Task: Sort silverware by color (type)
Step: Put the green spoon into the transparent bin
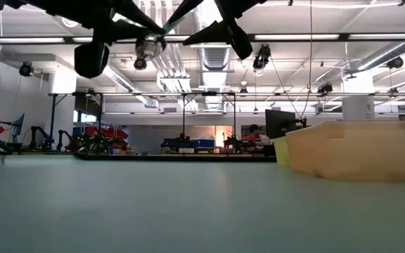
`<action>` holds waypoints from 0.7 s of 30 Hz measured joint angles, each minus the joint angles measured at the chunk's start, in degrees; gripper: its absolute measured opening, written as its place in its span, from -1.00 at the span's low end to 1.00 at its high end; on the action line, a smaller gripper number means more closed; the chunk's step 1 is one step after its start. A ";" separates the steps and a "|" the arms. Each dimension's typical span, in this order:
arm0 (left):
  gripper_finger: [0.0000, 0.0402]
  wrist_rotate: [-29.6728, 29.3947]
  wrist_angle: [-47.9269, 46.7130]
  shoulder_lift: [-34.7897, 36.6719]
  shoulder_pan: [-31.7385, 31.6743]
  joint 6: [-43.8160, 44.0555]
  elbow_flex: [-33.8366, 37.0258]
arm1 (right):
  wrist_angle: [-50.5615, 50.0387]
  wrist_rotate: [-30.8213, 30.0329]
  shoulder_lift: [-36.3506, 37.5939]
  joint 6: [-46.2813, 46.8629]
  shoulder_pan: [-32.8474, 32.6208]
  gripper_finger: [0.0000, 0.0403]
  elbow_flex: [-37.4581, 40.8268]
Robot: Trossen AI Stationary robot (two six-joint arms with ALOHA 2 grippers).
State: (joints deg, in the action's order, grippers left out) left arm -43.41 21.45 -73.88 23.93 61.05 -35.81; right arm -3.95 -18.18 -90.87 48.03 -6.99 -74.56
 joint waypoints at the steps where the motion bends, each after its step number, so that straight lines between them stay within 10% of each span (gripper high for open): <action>1: -1.00 0.23 1.62 -0.35 -0.11 -0.49 0.00 | 0.04 0.07 0.00 -0.63 0.20 -0.06 0.00; 14: -1.00 2.74 5.46 -0.84 -1.09 -0.63 0.00 | 5.39 0.10 0.07 -6.70 0.66 -0.13 0.00; 21: -1.00 2.50 6.97 -0.84 -1.19 -2.05 -0.02 | 5.58 0.18 0.07 -5.18 0.66 -0.54 0.00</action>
State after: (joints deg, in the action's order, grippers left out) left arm -40.91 28.43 -74.72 22.74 59.00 -35.83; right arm 1.64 -18.00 -90.80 42.84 -6.33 -74.56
